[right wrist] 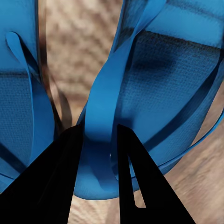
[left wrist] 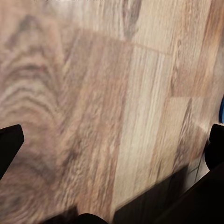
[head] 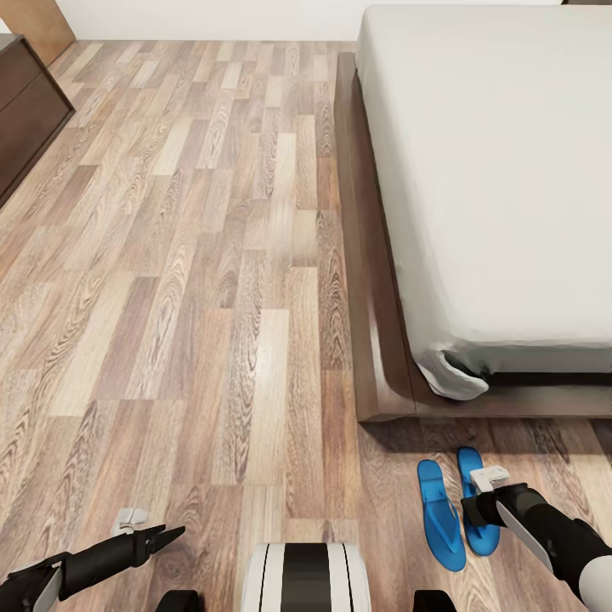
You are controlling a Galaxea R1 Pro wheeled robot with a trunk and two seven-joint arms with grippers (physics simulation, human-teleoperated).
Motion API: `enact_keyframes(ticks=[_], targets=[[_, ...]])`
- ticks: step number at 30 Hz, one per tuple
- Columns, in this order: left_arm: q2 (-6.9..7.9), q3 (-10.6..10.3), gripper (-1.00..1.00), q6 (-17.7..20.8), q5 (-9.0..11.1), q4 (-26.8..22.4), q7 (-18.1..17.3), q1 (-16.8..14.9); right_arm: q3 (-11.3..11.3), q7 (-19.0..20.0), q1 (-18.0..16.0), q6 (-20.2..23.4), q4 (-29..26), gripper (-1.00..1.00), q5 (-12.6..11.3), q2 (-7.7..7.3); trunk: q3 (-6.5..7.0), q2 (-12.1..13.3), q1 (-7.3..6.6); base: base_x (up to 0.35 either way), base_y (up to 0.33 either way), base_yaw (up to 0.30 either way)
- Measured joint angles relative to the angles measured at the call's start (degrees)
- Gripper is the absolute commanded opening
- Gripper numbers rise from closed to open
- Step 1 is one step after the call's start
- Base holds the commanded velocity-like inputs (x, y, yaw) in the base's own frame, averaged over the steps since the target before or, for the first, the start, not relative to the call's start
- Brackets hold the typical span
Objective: In the bedroom, move the book from the bed onto either nightstand, and place the two sandals side by side next to the bed.
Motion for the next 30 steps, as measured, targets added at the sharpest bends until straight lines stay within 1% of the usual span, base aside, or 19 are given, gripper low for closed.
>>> enact_keyframes(ticks=[5,15,21,30], targets=[[0.0,-0.07,1.0,0.0,0.0,0.0,0.01,0.0,-0.01,0.0,0.0,0.01,0.0,-1.0,0.0,-0.01,0.0,0.0,0.01,-0.082,-0.111,0.0],[0.0,0.01,1.0,0.0,0.0,-0.02,0.0,0.0,0.0,0.0,0.0,0.0,0.08,-1.0,0.0,0.0,0.0,0.0,0.0,-0.005,-0.006,0.0],[0.0,-0.08,1.0,0.0,0.0,-0.02,0.0,0.0,0.0,0.0,0.0,0.0,0.09,-1.0,-0.03,0.0,-1.32,-0.08,0.16,0.0,0.0,0.0],[0.0,-0.08,1.0,0.0,0.0,-0.01,0.0,0.0,0.0,0.0,0.0,0.0,0.09,-1.0,0.01,0.0,-1.33,-0.08,0.15,0.0,0.0,0.0]])
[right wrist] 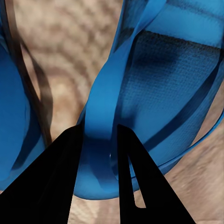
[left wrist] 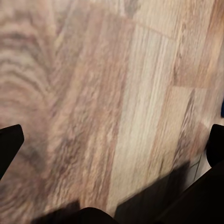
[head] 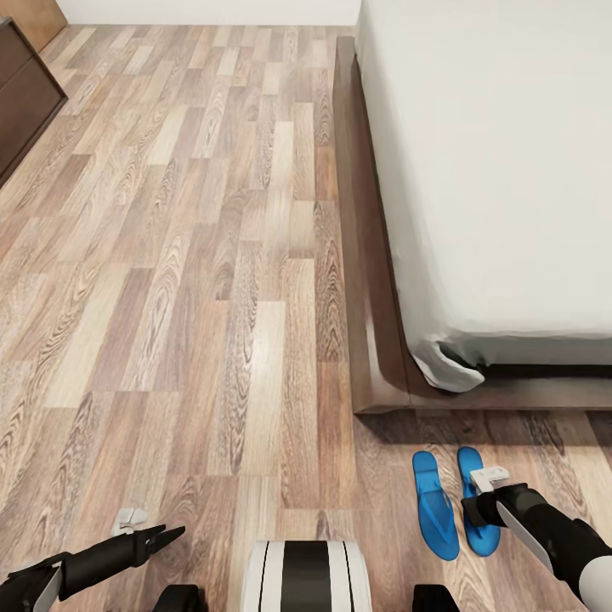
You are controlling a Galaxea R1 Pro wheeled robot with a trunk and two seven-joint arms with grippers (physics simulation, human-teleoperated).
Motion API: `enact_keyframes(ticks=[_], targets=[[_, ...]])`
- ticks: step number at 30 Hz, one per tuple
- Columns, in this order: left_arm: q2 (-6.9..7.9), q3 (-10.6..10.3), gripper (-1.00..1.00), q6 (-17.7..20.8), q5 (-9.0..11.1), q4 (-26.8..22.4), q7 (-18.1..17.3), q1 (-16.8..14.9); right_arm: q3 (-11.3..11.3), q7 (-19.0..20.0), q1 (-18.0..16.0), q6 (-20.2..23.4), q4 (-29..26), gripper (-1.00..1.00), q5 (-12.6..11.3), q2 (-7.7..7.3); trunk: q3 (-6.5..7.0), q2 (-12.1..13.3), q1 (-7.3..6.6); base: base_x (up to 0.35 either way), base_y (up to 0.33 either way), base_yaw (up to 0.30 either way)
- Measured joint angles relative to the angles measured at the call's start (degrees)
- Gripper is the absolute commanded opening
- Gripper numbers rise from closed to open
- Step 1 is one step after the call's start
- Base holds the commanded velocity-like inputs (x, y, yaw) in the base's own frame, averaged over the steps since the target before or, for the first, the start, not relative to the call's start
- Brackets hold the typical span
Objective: In the bedroom, move the book from the bed onto either nightstand, and place the two sandals side by side next to the bed.
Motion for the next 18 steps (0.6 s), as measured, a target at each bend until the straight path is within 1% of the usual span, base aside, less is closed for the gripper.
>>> enact_keyframes(ticks=[1,5,18], targets=[[0.0,0.0,1.0,0.0,0.0,0.01,0.0,0.0,0.0,0.0,0.0,0.0,0.0,-1.0,-0.01,0.0,0.0,0.0,0.0,0.0,0.0,0.0],[0.0,-0.01,1.0,0.0,0.0,-0.01,0.0,0.0,0.0,0.0,0.01,0.0,0.0,-1.0,-0.04,0.0,-0.88,-0.05,0.11,0.0,0.0,0.0],[0.0,0.0,1.0,0.02,0.0,-0.01,0.0,0.0,0.0,0.0,0.0,0.0,0.0,-1.0,-0.01,0.0,-0.89,-0.05,0.1,0.0,0.0,0.0]])
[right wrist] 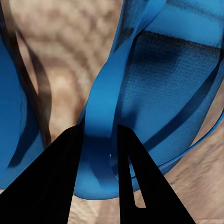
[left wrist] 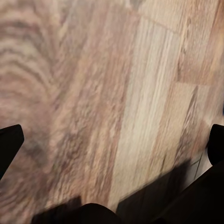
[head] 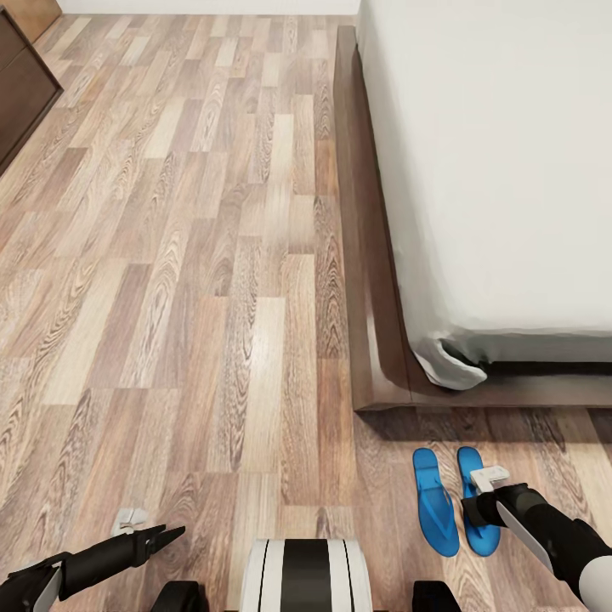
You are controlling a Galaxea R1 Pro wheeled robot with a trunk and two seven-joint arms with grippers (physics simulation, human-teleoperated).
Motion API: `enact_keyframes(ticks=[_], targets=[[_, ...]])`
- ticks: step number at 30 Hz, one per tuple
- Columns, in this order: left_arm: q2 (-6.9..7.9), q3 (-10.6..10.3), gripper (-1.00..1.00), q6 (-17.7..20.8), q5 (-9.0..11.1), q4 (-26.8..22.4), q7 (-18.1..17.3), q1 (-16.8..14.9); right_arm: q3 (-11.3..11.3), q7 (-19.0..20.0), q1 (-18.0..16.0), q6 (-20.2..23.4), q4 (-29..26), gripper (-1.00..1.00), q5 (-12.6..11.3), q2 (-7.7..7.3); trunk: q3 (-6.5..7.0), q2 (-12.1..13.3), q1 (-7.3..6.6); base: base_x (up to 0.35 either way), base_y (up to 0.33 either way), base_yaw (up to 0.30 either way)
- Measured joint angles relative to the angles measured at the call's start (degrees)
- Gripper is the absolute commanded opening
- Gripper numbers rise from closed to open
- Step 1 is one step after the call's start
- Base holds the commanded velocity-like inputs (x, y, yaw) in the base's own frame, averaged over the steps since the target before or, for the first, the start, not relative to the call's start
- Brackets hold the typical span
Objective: In the bedroom, move the book from the bed onto either nightstand, and place the two sandals side by side next to the bed.
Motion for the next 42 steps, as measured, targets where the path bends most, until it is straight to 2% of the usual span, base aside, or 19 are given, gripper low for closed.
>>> enact_keyframes(ticks=[21,22,42], targets=[[0.0,0.0,1.0,-0.02,0.0,0.01,0.0,0.0,0.0,0.0,0.0,0.0,0.0,-1.0,0.0,0.0,0.0,0.0,0.0,0.0,0.0,0.0],[0.0,0.0,1.0,-0.02,0.0,0.01,0.0,0.0,0.0,0.0,0.0,0.0,0.0,1.0,0.0,0.0,0.0,0.0,0.0,0.0,0.0,0.0],[0.0,0.0,1.0,-0.02,0.0,0.03,0.0,0.0,-0.01,0.1,0.0,0.0,0.0,1.0,-0.01,0.0,0.0,0.0,0.0,0.0,0.0,0.0]])
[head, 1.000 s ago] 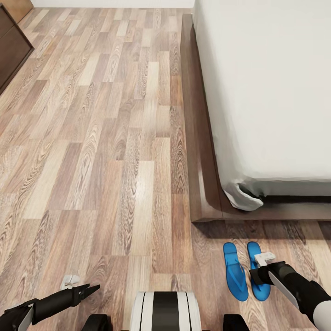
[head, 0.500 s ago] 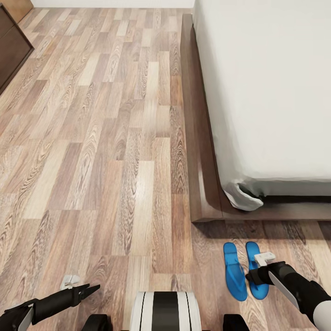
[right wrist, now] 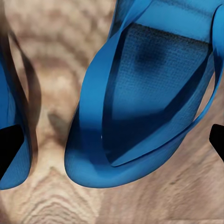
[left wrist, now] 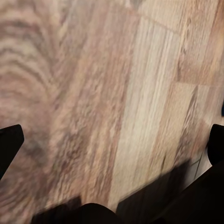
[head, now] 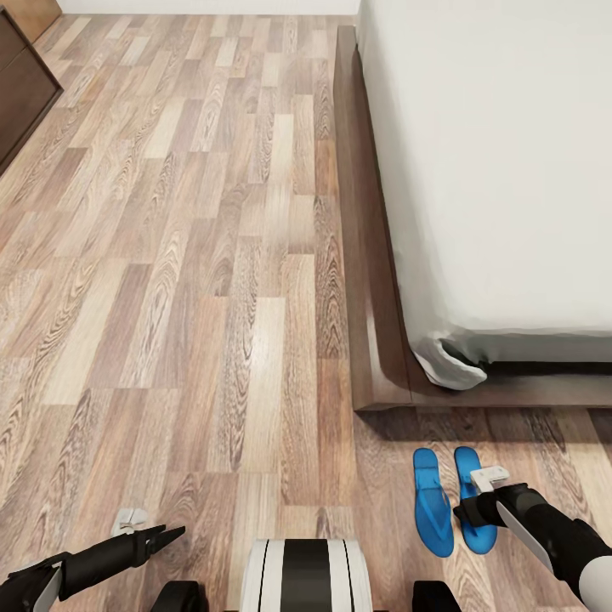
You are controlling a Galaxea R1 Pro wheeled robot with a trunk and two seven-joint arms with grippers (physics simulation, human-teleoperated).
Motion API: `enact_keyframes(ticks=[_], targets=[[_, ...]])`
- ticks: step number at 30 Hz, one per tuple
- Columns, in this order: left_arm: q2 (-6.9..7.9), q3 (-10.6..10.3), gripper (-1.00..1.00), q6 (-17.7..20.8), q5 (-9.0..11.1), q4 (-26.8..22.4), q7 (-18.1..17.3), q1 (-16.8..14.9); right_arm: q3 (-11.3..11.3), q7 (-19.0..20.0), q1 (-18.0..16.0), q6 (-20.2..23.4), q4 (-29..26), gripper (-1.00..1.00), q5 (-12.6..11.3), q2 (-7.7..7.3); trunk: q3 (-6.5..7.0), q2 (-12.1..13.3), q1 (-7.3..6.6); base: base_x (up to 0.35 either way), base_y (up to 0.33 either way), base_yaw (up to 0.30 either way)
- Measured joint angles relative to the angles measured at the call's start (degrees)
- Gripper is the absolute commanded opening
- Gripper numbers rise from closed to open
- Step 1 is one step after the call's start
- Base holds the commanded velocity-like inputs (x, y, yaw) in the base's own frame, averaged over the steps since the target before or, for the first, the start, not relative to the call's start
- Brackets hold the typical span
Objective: In the bedroom, move the book from the bed onto either nightstand, and place the two sandals side by side next to the bed.
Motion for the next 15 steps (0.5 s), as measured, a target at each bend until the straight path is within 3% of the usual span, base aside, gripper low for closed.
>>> enact_keyframes(ticks=[10,15], targets=[[0.0,0.0,1.0,0.0,0.0,0.04,-0.05,0.0,0.0,0.0,0.0,0.0,-0.04,1.0,0.01,0.0,0.0,0.0,0.0,0.0,0.0,0.0],[0.0,0.01,1.0,0.06,0.0,-0.03,-0.08,0.0,0.0,0.0,0.0,0.0,-0.08,1.0,0.0,0.0,1.1,0.07,-0.13,0.0,0.0,0.0]])
